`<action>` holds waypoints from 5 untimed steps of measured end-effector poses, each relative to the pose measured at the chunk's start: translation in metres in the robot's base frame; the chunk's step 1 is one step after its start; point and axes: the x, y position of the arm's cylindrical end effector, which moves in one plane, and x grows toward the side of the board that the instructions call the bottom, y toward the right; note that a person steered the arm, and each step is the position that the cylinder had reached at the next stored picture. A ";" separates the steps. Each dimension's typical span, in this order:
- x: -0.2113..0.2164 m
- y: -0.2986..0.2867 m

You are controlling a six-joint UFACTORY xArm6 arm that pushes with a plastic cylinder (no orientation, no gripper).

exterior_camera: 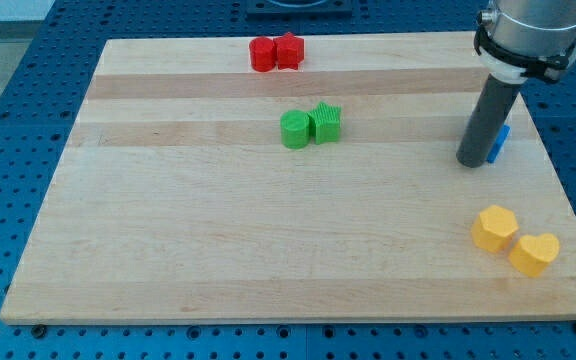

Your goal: Separate blue triangle and blue cube

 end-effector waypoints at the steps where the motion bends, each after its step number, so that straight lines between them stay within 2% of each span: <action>1: 0.000 0.000; 3: 0.022 0.008; 5: 0.012 0.079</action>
